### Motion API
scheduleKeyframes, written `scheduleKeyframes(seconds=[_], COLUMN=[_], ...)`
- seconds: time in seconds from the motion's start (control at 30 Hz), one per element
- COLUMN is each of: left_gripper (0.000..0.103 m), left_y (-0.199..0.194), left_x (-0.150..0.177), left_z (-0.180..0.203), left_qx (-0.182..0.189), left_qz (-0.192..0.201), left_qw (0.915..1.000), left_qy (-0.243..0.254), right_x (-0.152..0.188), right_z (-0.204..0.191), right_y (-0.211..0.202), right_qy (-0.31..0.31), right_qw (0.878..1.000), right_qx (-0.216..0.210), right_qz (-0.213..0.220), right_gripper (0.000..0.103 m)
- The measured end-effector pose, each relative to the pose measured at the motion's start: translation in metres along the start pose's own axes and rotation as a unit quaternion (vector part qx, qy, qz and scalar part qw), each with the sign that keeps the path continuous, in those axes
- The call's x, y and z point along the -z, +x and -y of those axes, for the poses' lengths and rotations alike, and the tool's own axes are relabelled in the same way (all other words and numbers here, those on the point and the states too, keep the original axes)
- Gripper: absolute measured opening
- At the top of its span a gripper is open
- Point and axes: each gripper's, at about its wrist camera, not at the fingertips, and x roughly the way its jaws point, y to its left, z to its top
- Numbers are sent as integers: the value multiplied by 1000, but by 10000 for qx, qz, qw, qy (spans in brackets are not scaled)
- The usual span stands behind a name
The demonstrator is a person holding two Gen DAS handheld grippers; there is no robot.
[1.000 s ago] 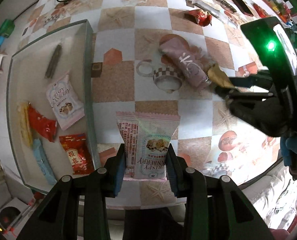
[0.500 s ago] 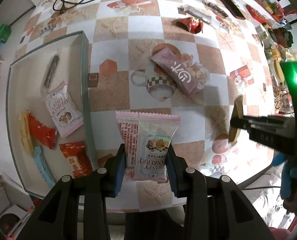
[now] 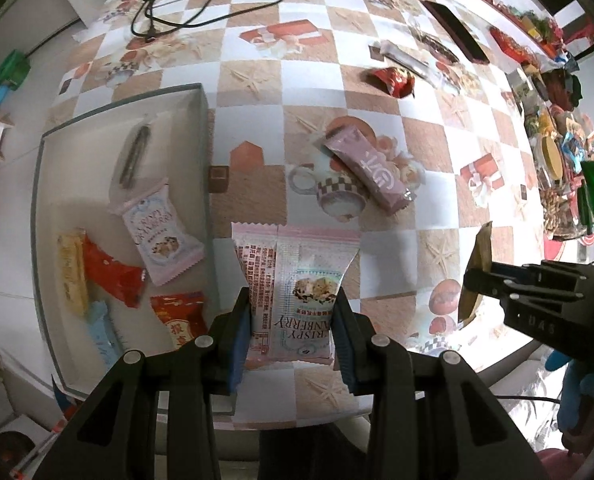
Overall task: Organize snacks
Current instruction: 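Lift the pink pack with the left tool while the right tool grasps the gold packet, then carry both packets over the white tray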
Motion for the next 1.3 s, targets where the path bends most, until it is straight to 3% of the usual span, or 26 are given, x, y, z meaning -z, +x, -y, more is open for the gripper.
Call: scheduleKeyframes(seconds=[0.27, 0.3, 0.67, 1.3], left_gripper=[41, 41, 41, 41], left_y=[-9, -10, -16, -18], left_x=[5, 6, 15, 36], left_z=[-20, -24, -61, -118], left_qx=[23, 14, -22, -95], left_qz=[137, 149, 276, 272], left_qw=[9997, 9996, 9979, 9939], left_qy=[-179, -227, -590, -1065], right_x=[-8, -9, -28, -52], right_z=[-39, -43, -95, -180], right_y=[-8, -8, -1, 15], right_qy=[-344, -129, -651, -1361], right_qw=[9993, 9982, 9952, 9888], right_qx=[85, 588, 724, 608], right_qz=[73, -70, -96, -75], right_gripper=[25, 25, 25, 25])
